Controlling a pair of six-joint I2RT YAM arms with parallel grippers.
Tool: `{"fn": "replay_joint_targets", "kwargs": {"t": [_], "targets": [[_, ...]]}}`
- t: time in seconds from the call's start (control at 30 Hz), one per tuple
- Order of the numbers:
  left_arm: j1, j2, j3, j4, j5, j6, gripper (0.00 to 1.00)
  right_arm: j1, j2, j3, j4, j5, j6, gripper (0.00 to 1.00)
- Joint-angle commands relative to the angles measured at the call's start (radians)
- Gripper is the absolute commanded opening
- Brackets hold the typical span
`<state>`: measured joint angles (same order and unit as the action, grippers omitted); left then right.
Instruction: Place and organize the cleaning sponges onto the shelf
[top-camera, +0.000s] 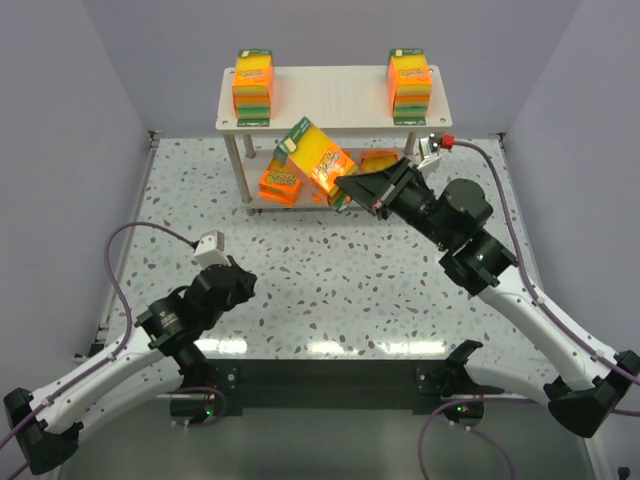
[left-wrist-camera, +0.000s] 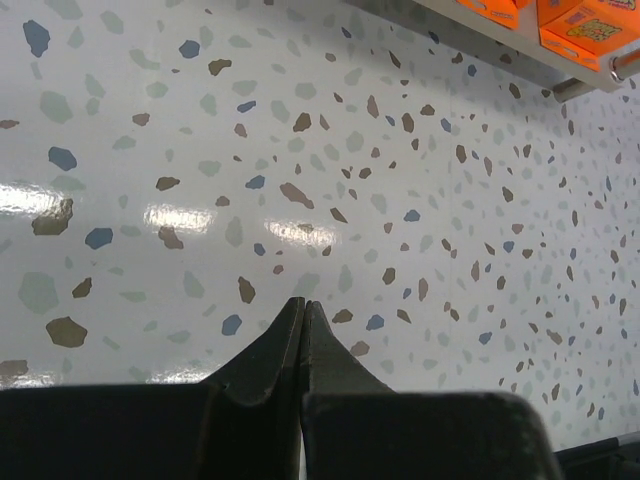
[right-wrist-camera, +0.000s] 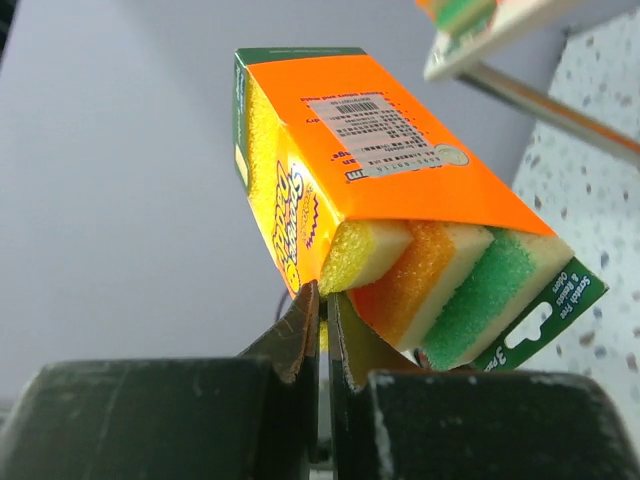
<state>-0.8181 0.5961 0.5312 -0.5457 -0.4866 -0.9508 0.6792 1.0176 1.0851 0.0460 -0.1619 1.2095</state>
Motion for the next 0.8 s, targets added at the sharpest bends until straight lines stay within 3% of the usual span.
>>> {"fn": "replay_joint_targets", "kwargs": {"t": [0.0, 0.2, 0.53, 0.77], "targets": [[0.007, -0.010, 0.070, -0.037, -0.018, -0.013, 0.00, -0.004, 0.071, 0.178, -0.030, 0.154, -0.050, 0.00], [0.007, -0.018, 0.124, -0.089, -0.020, -0.017, 0.00, -0.003, 0.265, 0.408, -0.055, 0.422, -0.027, 0.00], [0.007, -0.055, 0.156, -0.149, -0.029, -0.049, 0.00, 0.057, 0.510, 0.624, 0.006, 0.818, 0.013, 0.00], [0.007, -0.070, 0.174, -0.191, -0.040, -0.069, 0.00, 0.069, 0.656, 0.760, -0.032, 0.984, 0.025, 0.00]]}}
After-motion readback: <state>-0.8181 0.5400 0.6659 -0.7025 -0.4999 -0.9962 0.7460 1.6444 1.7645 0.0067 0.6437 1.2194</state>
